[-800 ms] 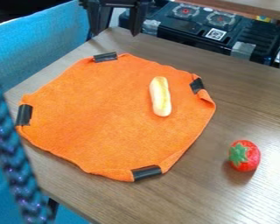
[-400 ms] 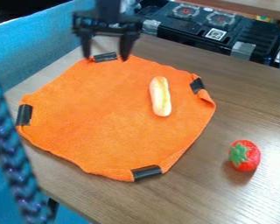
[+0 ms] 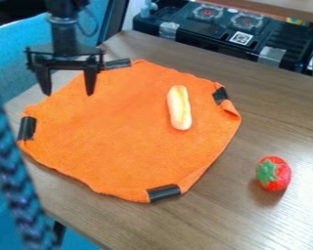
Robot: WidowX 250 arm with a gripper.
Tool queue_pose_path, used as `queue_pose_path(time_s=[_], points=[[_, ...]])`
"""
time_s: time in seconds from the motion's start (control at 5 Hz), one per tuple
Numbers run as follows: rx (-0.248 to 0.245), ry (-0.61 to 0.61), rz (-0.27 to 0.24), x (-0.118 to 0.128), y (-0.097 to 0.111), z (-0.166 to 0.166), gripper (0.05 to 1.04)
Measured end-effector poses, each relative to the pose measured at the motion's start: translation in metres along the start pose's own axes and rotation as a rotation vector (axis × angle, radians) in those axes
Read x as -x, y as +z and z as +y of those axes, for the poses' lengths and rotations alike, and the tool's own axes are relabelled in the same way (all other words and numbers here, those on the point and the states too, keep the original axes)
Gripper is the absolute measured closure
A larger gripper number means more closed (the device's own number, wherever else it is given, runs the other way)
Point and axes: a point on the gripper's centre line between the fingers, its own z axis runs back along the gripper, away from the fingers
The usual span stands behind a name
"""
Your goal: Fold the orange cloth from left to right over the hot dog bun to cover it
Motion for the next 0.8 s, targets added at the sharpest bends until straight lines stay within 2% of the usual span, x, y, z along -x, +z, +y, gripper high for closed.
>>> queue_pose_path(time_s=[0.2, 0.4, 0.6, 0.8], points=[[0.098, 0.007, 0.016, 0.008, -0.002, 0.033, 0.084], [0.182, -0.034, -0.027, 0.026, 0.002, 0.037, 0.084], [0.174, 0.008, -0.067, 0.03, -0.008, 0.042, 0.085], [0.133, 0.091, -0.101, 0.035, -0.024, 0.048, 0.085]])
